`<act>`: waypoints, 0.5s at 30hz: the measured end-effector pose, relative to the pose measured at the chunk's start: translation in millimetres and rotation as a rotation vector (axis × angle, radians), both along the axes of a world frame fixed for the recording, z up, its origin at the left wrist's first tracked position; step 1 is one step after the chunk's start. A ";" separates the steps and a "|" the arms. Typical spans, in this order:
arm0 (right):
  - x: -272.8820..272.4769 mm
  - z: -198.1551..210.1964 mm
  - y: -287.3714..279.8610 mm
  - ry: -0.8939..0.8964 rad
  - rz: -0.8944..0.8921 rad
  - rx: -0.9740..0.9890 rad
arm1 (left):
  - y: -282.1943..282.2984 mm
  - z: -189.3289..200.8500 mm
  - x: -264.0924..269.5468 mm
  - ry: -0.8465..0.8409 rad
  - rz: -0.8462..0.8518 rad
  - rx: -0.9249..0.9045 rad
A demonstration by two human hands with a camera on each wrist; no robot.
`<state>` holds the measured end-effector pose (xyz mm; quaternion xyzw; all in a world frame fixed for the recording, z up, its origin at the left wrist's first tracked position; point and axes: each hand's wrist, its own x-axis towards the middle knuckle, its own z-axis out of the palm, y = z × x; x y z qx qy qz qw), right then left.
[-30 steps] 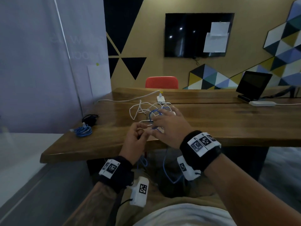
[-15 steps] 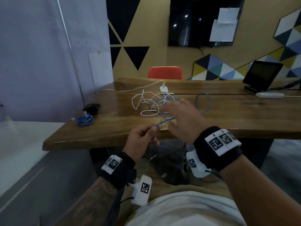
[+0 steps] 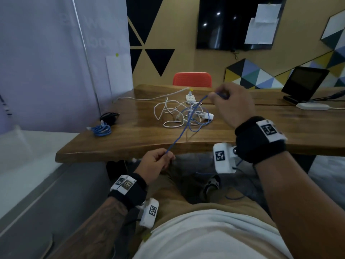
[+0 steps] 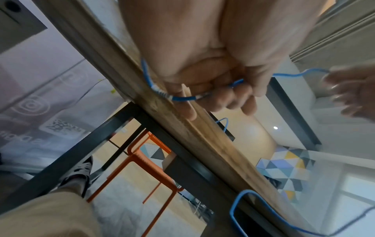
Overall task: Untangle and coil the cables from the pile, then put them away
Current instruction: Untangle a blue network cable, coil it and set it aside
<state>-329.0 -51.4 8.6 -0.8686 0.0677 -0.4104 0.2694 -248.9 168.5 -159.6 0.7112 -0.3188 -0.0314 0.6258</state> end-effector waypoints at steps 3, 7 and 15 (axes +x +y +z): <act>0.7 -22.2 0.0 0.052 -0.117 -0.298 | -3.7 9.8 -0.1 -0.039 0.024 0.010; 1.7 -56.4 35.9 0.060 0.352 -0.448 | -13.6 19.2 -11.7 0.045 -0.129 -0.110; -4.0 -65.9 29.1 0.202 0.411 -0.149 | -4.1 27.3 -12.8 0.158 -0.162 -0.259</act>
